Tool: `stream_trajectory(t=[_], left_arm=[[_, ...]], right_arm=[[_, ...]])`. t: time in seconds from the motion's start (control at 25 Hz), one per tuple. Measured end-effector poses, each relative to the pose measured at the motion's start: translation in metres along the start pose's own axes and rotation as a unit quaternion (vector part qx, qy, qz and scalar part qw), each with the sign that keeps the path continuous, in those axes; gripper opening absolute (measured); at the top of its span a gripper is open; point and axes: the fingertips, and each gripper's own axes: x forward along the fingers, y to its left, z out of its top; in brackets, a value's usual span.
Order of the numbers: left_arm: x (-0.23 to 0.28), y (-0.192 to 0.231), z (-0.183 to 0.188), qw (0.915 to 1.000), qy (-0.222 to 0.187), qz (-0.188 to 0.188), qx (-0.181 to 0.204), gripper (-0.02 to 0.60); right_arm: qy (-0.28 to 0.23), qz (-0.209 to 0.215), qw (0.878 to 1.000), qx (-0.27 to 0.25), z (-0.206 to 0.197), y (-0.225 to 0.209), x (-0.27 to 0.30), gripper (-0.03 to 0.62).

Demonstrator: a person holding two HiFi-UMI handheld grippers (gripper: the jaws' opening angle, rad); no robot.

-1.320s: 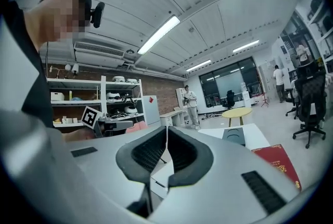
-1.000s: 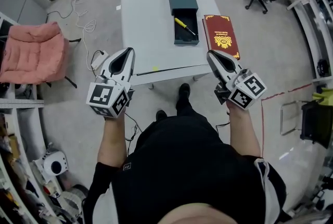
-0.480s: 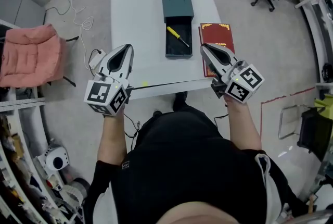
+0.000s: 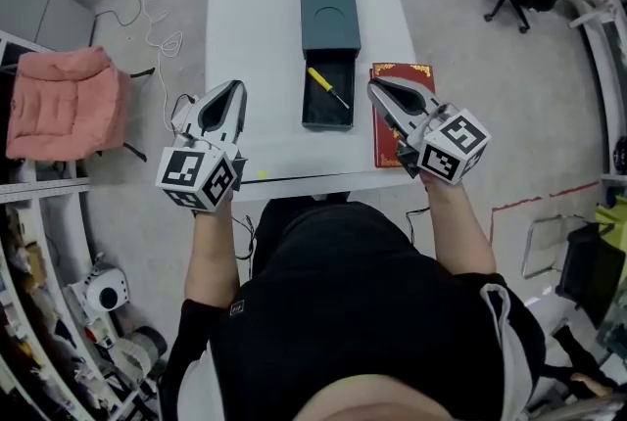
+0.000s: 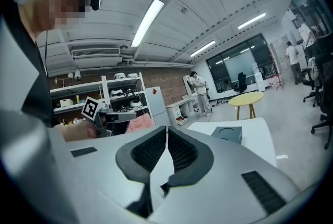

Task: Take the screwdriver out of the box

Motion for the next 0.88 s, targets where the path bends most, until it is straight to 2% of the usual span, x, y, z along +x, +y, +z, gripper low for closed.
stream_trajectory(t=[0.24,0.44,0.72,0.76,0.8,0.88], left_arm=[[0.017,0.026,0.002,1.0,0.001,-0.002,-0.002,0.018],[0.033,0.056,-0.006,0.9998,0.003,-0.019,-0.011,0.018],[0.055,0.084,-0.026,0.9988,0.005,-0.044,-0.02,0.018],[0.058,0.087,-0.031,0.9987,0.007,-0.046,-0.022,0.018],[0.062,0.089,-0.036,0.9985,0.01,-0.048,-0.024,0.018],[0.069,0.09,-0.047,0.9978,0.018,-0.054,-0.033,0.018]], right_arm=[[0.008,0.007,1.0,0.004,-0.001,-0.016,0.031,0.032],[0.033,-0.018,0.999,0.009,0.0,-0.02,0.065,0.032],[0.11,-0.043,0.993,0.007,-0.033,-0.032,0.112,0.038],[0.127,-0.045,0.991,0.004,-0.041,-0.033,0.117,0.06],[0.144,-0.046,0.988,0.001,-0.049,-0.035,0.123,0.114],[0.176,-0.049,0.983,-0.001,-0.066,-0.041,0.13,0.132]])
